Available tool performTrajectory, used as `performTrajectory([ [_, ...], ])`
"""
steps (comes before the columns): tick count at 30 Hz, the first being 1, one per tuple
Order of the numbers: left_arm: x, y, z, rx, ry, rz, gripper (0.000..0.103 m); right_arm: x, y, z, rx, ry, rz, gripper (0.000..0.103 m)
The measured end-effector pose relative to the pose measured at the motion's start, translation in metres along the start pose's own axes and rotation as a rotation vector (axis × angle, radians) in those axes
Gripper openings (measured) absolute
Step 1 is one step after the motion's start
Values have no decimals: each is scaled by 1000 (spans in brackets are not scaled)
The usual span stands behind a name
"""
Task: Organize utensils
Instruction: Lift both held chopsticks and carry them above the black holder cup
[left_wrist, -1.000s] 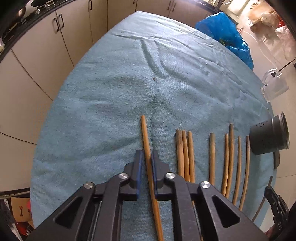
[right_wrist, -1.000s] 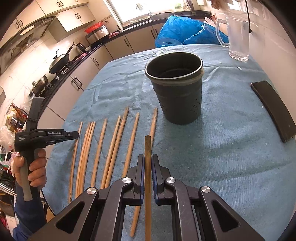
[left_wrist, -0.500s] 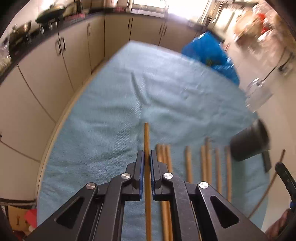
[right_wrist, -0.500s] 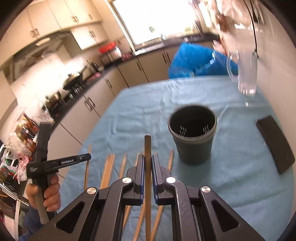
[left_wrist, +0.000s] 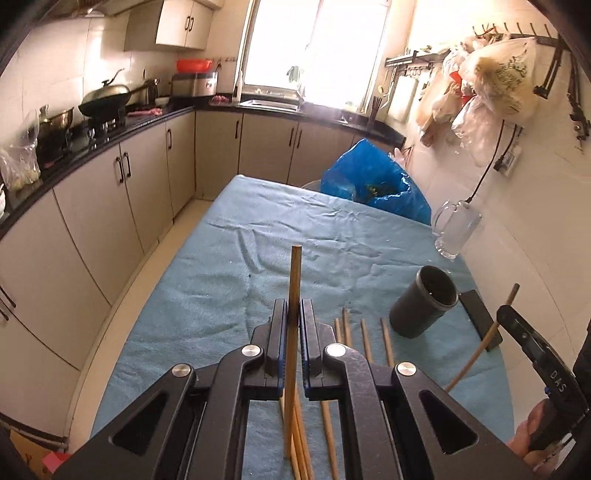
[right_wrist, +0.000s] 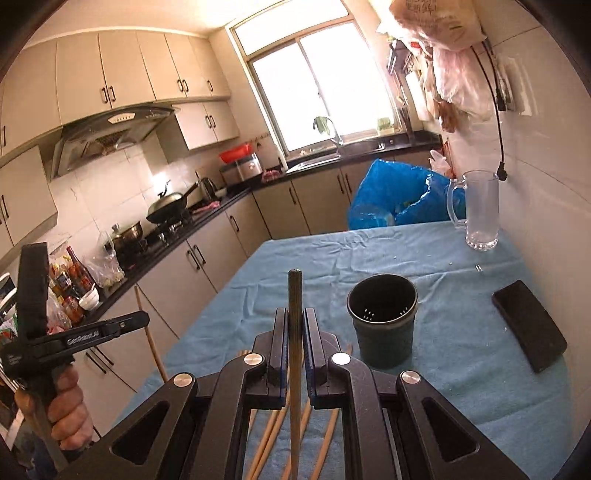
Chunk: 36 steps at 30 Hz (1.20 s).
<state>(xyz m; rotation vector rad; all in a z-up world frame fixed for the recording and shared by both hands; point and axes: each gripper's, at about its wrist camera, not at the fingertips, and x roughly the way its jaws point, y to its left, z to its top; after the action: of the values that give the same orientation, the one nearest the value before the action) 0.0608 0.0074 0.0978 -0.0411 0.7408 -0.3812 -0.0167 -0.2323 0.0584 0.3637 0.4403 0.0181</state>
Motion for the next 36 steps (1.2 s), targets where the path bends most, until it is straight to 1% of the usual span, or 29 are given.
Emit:
performTrajectory([
  [6,-13,-13,1,25,-21,-11,6,-9,1,-3,-1,-24,-12,8],
  [19,-14,-32,9,61,-28,-40,6,-21,-6,7,15,-59,-20,8],
  [25,-14,-43,21,85,-33,-53,6,-24,-7,19,2,-78,-30,8],
  [36,-18,-68,51,123,-29,-121,6,-29,-15,55,-5,-131,-63,8],
])
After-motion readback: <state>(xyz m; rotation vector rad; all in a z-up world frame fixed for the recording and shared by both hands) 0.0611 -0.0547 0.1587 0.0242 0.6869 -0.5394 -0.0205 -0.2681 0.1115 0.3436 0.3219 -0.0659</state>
